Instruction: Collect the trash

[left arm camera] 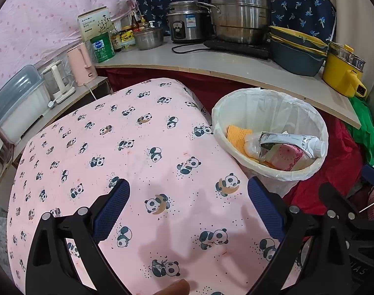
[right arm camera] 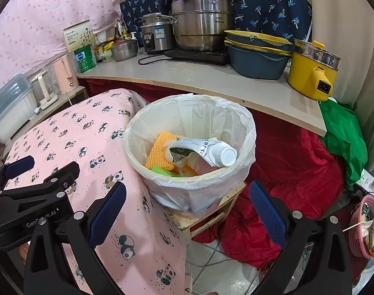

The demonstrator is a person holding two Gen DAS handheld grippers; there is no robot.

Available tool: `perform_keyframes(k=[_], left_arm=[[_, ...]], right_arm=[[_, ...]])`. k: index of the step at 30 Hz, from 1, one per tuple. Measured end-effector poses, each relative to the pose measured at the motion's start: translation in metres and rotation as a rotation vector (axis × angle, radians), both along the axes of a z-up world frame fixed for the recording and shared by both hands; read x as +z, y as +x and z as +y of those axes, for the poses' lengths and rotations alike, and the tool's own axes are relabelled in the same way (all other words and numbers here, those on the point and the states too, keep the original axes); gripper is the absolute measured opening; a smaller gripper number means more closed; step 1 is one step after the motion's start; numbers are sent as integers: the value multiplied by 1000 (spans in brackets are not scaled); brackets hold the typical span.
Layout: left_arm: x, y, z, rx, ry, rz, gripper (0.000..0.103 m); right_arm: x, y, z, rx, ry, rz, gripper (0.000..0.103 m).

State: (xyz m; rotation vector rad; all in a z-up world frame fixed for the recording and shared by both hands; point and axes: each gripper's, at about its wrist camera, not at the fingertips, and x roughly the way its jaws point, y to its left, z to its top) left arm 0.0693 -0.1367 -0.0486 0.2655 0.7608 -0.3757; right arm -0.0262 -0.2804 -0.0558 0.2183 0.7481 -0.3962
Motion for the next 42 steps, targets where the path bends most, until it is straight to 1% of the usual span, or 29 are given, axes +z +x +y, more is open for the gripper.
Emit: perform_keyframes(k=[7, 24, 42], left_arm=[[-2, 0, 1, 6, -1, 6, 92], [-6, 9, 16, 62, -13, 21, 92], [-6, 9, 20, 95, -2, 12, 92]], right_arm=[[-1, 1, 1, -1, -9, 6, 97], [-2, 7, 5, 8, -17, 19, 97], [-4, 8, 9, 13, -21, 24, 97]])
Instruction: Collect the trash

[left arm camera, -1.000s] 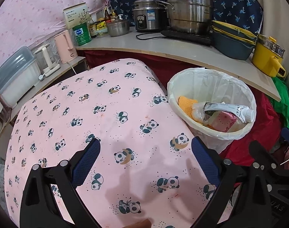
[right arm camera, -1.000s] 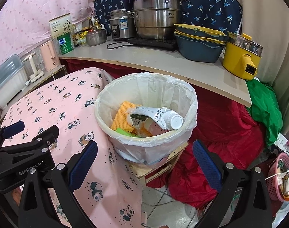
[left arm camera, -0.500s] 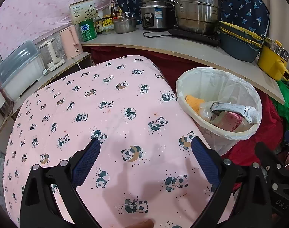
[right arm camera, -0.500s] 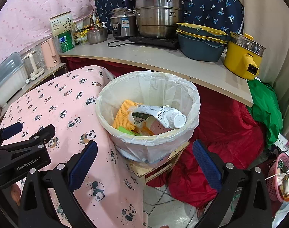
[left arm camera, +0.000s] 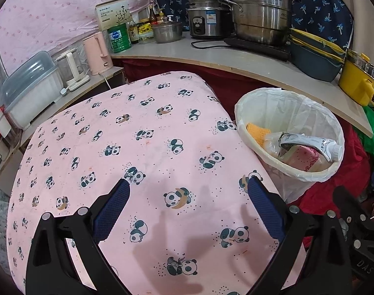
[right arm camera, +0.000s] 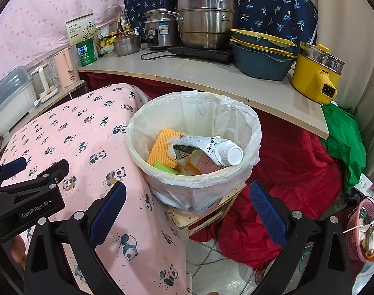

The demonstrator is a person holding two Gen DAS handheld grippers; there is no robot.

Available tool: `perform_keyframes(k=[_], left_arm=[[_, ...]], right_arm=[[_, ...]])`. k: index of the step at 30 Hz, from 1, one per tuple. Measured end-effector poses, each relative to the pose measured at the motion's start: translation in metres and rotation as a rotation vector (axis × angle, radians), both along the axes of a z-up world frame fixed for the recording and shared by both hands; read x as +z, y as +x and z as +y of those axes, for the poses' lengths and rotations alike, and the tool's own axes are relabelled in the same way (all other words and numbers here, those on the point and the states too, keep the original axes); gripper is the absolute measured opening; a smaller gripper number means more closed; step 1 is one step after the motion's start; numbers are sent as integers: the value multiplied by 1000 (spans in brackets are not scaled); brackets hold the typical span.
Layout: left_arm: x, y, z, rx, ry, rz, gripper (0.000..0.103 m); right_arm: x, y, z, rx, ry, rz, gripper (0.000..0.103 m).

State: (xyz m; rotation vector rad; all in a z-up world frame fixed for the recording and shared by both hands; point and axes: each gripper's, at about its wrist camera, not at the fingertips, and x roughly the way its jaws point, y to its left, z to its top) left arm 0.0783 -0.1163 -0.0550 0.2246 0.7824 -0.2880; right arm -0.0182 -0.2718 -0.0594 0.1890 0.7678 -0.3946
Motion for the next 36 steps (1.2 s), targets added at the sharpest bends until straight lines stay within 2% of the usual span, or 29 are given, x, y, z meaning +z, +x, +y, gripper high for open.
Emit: perform_keyframes(k=[36], left_arm=[[2, -1, -10, -15, 12, -11, 92]], right_arm=[[-2, 1, -2, -6, 4, -1, 97]])
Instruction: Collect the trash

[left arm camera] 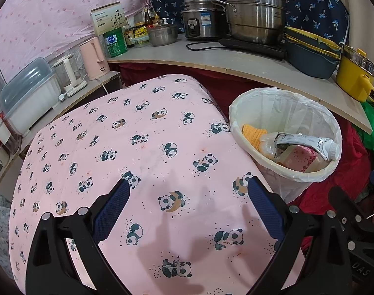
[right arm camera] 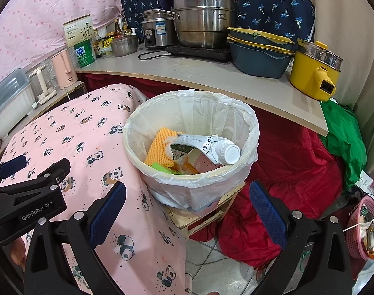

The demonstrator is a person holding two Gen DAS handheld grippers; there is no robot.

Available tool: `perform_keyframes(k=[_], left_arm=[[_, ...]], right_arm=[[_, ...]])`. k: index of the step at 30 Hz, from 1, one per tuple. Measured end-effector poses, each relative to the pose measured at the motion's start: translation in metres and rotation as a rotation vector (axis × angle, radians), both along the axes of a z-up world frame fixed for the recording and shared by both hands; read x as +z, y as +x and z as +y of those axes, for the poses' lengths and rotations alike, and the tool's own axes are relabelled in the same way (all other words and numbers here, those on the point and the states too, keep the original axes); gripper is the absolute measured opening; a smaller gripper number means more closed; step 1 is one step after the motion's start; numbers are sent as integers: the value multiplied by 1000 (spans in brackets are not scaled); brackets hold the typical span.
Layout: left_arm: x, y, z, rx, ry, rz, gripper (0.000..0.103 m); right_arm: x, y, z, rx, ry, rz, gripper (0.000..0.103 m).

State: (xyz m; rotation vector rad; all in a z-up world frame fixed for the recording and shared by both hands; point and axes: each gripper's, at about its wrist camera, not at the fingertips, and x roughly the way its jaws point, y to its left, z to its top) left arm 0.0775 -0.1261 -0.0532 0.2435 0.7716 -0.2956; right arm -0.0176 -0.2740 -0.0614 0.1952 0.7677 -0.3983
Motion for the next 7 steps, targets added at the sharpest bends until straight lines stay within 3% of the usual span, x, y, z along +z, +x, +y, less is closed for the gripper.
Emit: perform_keyframes(k=[7], left_arm=[[-1, 1, 1, 7, -11, 3, 92]], right_arm=[[0, 0, -1, 0, 0, -1, 97]])
